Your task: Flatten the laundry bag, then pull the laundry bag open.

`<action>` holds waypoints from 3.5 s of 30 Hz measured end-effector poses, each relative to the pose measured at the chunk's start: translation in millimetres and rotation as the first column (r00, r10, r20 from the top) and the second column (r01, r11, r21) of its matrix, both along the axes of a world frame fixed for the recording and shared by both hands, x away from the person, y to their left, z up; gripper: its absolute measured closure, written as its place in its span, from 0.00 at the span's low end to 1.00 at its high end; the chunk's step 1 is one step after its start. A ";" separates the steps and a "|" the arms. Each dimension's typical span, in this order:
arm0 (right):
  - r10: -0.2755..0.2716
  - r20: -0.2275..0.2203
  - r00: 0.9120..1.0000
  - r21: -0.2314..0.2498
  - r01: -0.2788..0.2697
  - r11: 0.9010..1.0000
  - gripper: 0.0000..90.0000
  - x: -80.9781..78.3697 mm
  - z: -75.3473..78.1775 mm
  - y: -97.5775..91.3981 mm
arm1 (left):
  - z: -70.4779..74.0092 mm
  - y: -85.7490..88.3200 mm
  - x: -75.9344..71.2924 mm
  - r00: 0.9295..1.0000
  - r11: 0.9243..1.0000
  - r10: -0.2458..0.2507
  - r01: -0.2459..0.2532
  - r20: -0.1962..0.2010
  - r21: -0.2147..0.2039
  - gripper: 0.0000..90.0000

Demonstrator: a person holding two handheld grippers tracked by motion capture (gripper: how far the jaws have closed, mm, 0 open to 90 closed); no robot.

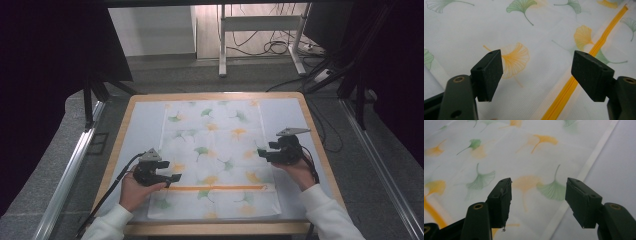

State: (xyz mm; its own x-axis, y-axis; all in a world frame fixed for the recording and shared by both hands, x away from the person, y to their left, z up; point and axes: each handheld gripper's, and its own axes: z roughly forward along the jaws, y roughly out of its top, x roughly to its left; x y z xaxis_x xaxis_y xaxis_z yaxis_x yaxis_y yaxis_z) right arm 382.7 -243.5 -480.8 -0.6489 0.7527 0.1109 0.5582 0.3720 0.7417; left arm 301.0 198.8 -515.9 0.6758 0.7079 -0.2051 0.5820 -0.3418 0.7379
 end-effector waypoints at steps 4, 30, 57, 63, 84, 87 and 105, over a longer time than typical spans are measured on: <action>0.018 -0.017 1.000 -0.006 -0.018 1.000 0.40 -15.5 -4.0 -2.1 | 12.3 -10.8 -9.2 0.998 0.999 0.002 -0.005 0.070 0.034 0.34; 0.044 -0.042 0.998 0.038 -0.042 0.998 0.86 -62.9 -0.8 -33.7 | 48.2 -89.1 -12.8 0.988 0.989 -0.132 0.125 0.077 0.082 0.41; 0.134 -0.106 0.985 -0.008 -0.135 0.991 0.99 -71.0 -18.0 -22.9 | 36.7 -160.8 -13.1 0.978 0.976 -0.205 0.203 0.021 0.078 0.44; 0.126 -0.080 0.989 -0.048 -0.130 0.990 0.99 -83.8 -18.8 -19.7 | 29.8 -168.5 -21.1 0.979 0.978 -0.202 0.202 -0.004 0.060 0.45; 0.087 -0.081 0.993 -0.042 -0.090 0.995 0.99 -91.5 -23.2 -23.7 | 36.6 -208.2 -19.1 0.975 0.974 -0.219 0.217 0.029 0.067 0.51; 0.085 -0.089 0.992 -0.046 -0.090 0.995 0.99 -90.9 -24.7 -25.1 | 27.6 -224.4 -16.6 0.970 0.968 -0.242 0.240 0.010 0.075 0.52; 0.069 -0.122 0.990 -0.020 -0.072 0.997 0.99 -86.7 -32.0 -31.5 | 6.1 -259.5 -3.8 0.962 0.960 -0.271 0.273 -0.045 0.060 0.61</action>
